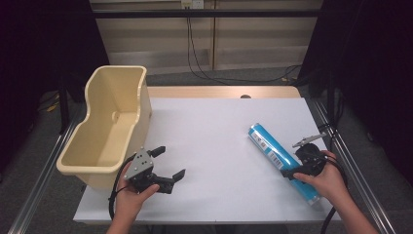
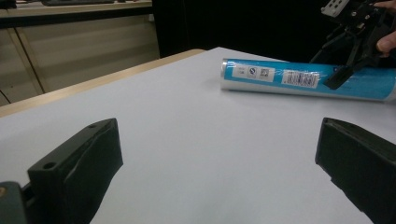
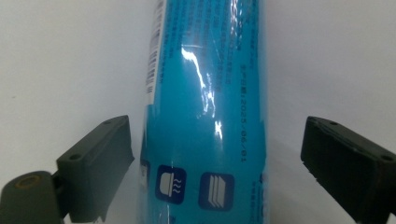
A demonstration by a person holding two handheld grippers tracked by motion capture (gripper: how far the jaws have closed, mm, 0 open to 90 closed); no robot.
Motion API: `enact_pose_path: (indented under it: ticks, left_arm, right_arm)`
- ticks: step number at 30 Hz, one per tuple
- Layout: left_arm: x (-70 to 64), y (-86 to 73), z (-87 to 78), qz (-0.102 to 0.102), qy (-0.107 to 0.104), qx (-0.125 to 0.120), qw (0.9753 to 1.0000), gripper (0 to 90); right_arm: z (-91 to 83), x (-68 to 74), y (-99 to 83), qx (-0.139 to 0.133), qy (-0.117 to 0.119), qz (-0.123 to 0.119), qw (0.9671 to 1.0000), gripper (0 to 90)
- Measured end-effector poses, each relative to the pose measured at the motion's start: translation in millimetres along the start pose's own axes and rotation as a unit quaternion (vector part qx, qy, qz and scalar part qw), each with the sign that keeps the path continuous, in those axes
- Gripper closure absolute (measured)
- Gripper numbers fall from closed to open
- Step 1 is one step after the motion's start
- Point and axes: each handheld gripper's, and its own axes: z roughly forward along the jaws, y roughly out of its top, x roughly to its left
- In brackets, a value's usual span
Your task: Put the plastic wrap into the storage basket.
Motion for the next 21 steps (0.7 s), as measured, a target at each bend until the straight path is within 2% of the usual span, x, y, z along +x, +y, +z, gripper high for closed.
enact_pose_path:
  ticks: [7,12,21]
  left_arm:
    - [-0.6,0.9,5.6,-0.001,-0.009,0.001,1.0000,0.4]
    - [-1.3,1.9,9.2,0.006,-0.014,0.006,0.9999,0.4]
    - [-2.0,1.7,9.8,0.005,-0.017,0.008,0.9998,0.4]
  right_arm:
    - [7.8,0.0,3.1,0.028,-0.008,0.003,0.9996,13.7]
    - [10.8,1.3,4.4,0.043,-0.012,0.000,0.9990,15.2]
    - [15.7,4.5,8.3,0.064,-0.003,-0.012,0.9979,21.9]
